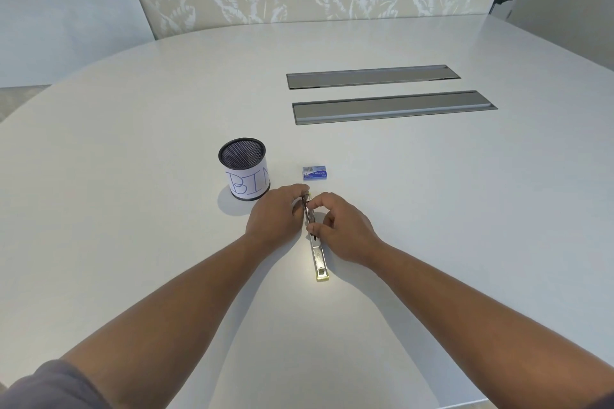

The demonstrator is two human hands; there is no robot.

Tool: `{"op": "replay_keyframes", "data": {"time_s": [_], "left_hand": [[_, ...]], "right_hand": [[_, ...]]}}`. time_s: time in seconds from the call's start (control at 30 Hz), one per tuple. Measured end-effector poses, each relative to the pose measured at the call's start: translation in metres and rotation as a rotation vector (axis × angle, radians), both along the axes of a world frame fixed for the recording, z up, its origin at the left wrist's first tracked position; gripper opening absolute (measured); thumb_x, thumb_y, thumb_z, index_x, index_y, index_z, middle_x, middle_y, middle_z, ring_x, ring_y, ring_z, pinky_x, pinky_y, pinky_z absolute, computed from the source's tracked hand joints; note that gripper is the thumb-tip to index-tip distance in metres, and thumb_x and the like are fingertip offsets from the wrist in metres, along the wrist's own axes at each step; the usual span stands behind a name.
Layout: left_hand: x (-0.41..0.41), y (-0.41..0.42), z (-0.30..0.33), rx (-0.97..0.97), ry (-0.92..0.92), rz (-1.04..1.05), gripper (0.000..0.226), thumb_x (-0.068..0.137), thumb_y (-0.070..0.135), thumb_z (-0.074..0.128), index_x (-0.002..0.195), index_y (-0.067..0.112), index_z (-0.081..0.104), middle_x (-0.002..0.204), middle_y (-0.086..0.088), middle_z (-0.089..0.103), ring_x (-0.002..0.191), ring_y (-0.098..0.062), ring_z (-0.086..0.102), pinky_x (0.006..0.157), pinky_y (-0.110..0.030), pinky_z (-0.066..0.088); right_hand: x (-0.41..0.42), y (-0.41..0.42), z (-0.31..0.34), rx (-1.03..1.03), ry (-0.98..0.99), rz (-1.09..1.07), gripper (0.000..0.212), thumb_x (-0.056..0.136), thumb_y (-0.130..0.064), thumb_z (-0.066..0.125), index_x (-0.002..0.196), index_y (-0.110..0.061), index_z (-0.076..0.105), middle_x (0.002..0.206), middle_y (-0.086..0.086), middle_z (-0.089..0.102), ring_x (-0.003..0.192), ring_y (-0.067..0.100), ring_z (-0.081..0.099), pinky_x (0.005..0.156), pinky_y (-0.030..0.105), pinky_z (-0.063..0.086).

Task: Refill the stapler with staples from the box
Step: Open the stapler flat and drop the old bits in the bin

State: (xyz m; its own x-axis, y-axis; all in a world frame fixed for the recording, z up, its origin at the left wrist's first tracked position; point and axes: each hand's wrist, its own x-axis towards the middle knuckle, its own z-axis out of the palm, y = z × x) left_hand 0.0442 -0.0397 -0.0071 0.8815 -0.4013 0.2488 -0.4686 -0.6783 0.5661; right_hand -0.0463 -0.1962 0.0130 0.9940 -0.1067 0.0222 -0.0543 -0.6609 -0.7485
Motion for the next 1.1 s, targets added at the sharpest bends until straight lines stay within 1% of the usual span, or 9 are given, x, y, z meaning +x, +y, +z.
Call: {"op": "replay_keyframes", "data": {"time_s": [0.23,0.47,0.57,0.67,0.8,0.87,0.97,1.03,1.1], "left_hand": [[-0.002,0.000,0.002,0.016,-0.023,-0.001,0.037,0.090,0.021,0.053,0.122,0.032,0.067,0.120,0.013,0.073,0.111,-0.016,0.065,0.089,-0.035,0.054],[-0.002,0.000,-0.001,-0.009,-0.028,0.009,0.035,0.089,0.022,0.054,0.120,0.036,0.065,0.114,0.015,0.074,0.106,-0.016,0.066,0.087,-0.037,0.055],[-0.002,0.001,-0.002,-0.021,-0.013,0.009,0.035,0.089,0.024,0.054,0.119,0.038,0.064,0.112,0.017,0.073,0.103,-0.013,0.066,0.086,-0.035,0.054],[-0.002,0.002,-0.002,-0.042,0.011,0.025,0.037,0.089,0.028,0.054,0.122,0.041,0.063,0.113,0.020,0.072,0.098,-0.008,0.067,0.086,-0.030,0.054],[-0.002,0.002,-0.002,-0.064,0.020,0.009,0.036,0.090,0.029,0.054,0.122,0.041,0.063,0.113,0.021,0.073,0.096,-0.006,0.068,0.085,-0.028,0.054],[-0.001,0.003,-0.003,-0.068,0.037,0.021,0.035,0.090,0.030,0.053,0.121,0.044,0.062,0.108,0.022,0.073,0.081,0.001,0.064,0.080,-0.027,0.054],[0.000,0.003,-0.005,-0.088,0.066,0.035,0.035,0.090,0.029,0.055,0.120,0.044,0.063,0.085,0.033,0.068,0.062,0.006,0.054,0.070,-0.021,0.048],[0.001,0.003,-0.004,-0.102,0.074,0.019,0.035,0.090,0.026,0.056,0.120,0.042,0.065,0.073,0.035,0.063,0.074,-0.001,0.058,0.067,-0.018,0.044],[0.002,0.003,-0.003,-0.102,0.074,0.008,0.037,0.091,0.024,0.057,0.123,0.040,0.066,0.087,0.026,0.072,0.086,-0.009,0.059,0.070,-0.019,0.045]], "right_hand": [[-0.002,0.003,0.002,0.038,-0.053,0.048,0.037,0.086,-0.020,0.069,0.110,-0.041,0.049,0.100,-0.026,0.060,0.063,0.003,0.058,0.073,0.031,0.048],[-0.004,0.003,-0.001,0.046,-0.053,0.013,0.015,0.083,-0.027,0.069,0.090,-0.038,0.062,0.070,-0.023,0.065,0.065,0.002,0.058,0.067,0.026,0.044],[-0.006,0.002,-0.001,0.096,-0.048,-0.002,0.017,0.079,-0.028,0.071,0.091,-0.040,0.065,0.072,-0.015,0.068,0.070,0.006,0.063,0.075,0.027,0.050],[-0.007,0.003,0.000,0.174,-0.050,-0.010,0.019,0.079,-0.028,0.072,0.093,-0.041,0.068,0.070,-0.025,0.066,0.065,0.003,0.062,0.072,0.026,0.049],[-0.003,0.001,0.004,0.365,-0.051,-0.044,0.020,0.086,-0.027,0.058,0.096,-0.029,0.075,0.073,-0.018,0.068,0.064,0.004,0.057,0.069,0.025,0.047],[0.002,-0.002,0.005,0.385,-0.042,-0.089,0.023,0.091,-0.021,0.054,0.096,-0.028,0.076,0.074,-0.020,0.068,0.069,0.001,0.060,0.072,0.025,0.048],[0.011,-0.009,0.006,0.285,-0.024,-0.109,0.026,0.094,-0.016,0.056,0.110,-0.024,0.075,0.078,-0.024,0.062,0.069,-0.008,0.057,0.076,0.022,0.042],[0.017,-0.012,0.009,0.157,-0.018,-0.056,0.034,0.095,-0.015,0.054,0.123,-0.021,0.071,0.083,-0.021,0.064,0.069,-0.010,0.056,0.077,0.021,0.041],[0.023,-0.013,0.014,0.045,-0.009,-0.004,0.044,0.094,-0.011,0.048,0.132,-0.023,0.066,0.101,-0.007,0.070,0.086,0.001,0.062,0.082,0.027,0.047]]}}
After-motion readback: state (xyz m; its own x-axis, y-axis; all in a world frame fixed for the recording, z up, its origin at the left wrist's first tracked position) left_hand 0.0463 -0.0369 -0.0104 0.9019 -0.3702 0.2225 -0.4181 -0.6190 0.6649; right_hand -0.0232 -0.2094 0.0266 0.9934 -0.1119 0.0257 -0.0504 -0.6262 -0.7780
